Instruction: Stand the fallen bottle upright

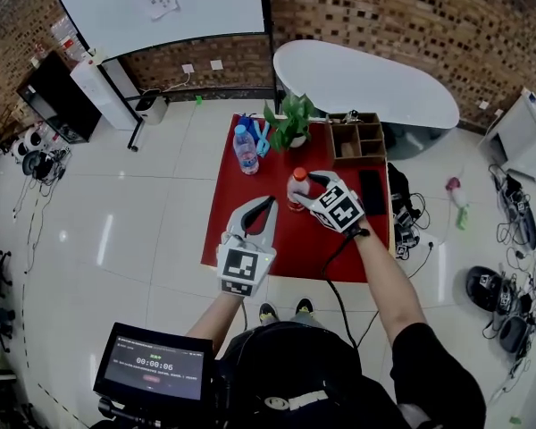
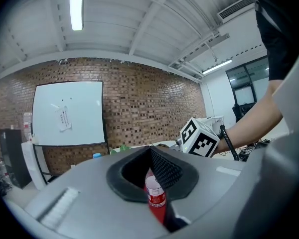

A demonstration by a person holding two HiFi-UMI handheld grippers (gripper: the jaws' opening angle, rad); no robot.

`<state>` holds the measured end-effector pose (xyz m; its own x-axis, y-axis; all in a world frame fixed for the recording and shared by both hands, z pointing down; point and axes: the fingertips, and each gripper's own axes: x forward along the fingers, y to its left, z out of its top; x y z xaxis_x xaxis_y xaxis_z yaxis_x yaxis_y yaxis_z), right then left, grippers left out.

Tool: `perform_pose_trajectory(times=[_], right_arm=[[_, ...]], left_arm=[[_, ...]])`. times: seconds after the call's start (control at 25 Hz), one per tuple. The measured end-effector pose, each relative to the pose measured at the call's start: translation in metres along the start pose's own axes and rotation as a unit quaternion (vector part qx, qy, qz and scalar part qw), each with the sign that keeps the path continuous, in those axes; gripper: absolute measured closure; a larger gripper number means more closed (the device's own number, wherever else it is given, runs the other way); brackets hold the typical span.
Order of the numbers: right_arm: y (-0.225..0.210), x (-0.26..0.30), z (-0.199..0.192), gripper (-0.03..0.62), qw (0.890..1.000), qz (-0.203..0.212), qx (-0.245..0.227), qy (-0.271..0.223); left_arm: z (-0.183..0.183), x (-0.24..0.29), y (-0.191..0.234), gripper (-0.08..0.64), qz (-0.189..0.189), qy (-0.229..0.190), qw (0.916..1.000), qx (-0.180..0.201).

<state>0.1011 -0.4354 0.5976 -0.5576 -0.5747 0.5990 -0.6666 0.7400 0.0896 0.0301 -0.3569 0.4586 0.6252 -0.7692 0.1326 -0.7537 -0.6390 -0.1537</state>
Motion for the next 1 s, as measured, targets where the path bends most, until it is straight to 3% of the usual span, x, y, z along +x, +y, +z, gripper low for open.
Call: perform_pose_trajectory(times=[0.32, 0.44, 0.56, 0.68, 0.8, 1.0], right_arm=[[-0.001, -0.047, 0.023, 0.339, 0.993, 0.03, 0.062, -0.097], [-0.006, -0.08, 0.045, 0.353, 0.983, 0.003, 0.076, -0.168], [0.005, -0.116, 0.055, 0.587, 0.966, -0.046, 0.094, -0.236], [0.045, -0.127, 0.038, 0.588, 0.964, -0.065, 0.102, -0.239], [0.093, -0.131, 0.025, 0.588, 0.966, -0.058, 0.111, -0.225], [0.158, -0.149, 0.031, 0.589, 0.965, -0.081, 0.108, -0.223]], left_arm=[[-0.007, -0.008, -0.01, 0.558, 0.019, 0.02, 0.9996, -0.001], [-0.012, -0.011, -0.005, 0.558, 0.032, 0.033, 0.9989, -0.004], [-0.014, -0.023, -0.007, 0.558, 0.05, 0.038, 0.998, -0.006], [-0.015, -0.045, -0.021, 0.558, 0.053, 0.038, 0.9979, 0.0], [-0.016, -0.074, -0.033, 0.558, 0.051, 0.032, 0.9982, -0.003], [-0.008, -0.129, -0.042, 0.558, 0.025, 0.006, 0.9997, 0.0]])
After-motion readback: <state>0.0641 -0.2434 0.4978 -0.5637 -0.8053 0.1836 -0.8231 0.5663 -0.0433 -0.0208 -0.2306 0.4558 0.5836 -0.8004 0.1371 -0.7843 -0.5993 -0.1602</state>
